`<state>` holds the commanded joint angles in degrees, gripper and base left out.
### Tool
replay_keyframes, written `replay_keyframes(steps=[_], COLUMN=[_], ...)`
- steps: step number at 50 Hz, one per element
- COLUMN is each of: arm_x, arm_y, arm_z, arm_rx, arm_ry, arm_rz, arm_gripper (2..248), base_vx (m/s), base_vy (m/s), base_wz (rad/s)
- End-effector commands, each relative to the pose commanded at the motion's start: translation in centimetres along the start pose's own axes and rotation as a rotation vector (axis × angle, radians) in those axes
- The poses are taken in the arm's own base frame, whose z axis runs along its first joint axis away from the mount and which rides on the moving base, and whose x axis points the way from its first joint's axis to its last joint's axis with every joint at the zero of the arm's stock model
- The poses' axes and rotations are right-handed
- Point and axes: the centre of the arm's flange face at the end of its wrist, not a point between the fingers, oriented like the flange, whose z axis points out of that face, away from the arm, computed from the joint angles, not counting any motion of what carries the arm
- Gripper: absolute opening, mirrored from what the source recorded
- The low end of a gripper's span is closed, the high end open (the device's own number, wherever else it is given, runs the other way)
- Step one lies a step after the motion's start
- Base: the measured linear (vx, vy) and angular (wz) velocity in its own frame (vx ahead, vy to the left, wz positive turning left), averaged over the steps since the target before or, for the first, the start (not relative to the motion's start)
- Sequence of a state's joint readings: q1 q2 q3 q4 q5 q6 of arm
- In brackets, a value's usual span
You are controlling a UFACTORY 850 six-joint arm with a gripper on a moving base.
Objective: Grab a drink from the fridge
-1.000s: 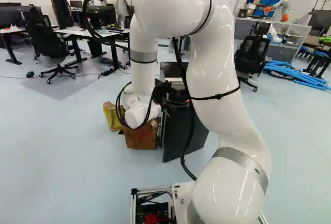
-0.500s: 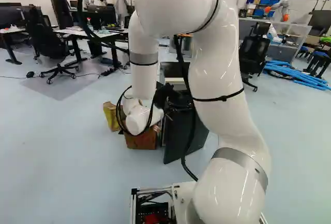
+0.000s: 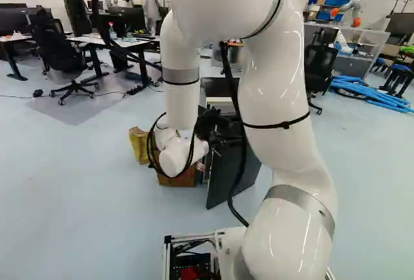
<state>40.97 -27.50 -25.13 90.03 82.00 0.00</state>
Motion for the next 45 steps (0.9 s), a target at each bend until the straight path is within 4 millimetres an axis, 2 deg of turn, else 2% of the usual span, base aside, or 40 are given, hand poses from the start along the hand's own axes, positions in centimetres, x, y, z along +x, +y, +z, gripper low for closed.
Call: replay_keyframes(steps=[45], arm_x=[-0.3], arm_y=[5.9], arm_z=[-0.2], arm_rx=[-0.132], arm_ry=[0.017], arm_rz=[-0.063], arm_gripper=[247], base_vx=[0.000], base_vy=[0.000], base_wz=[0.000])
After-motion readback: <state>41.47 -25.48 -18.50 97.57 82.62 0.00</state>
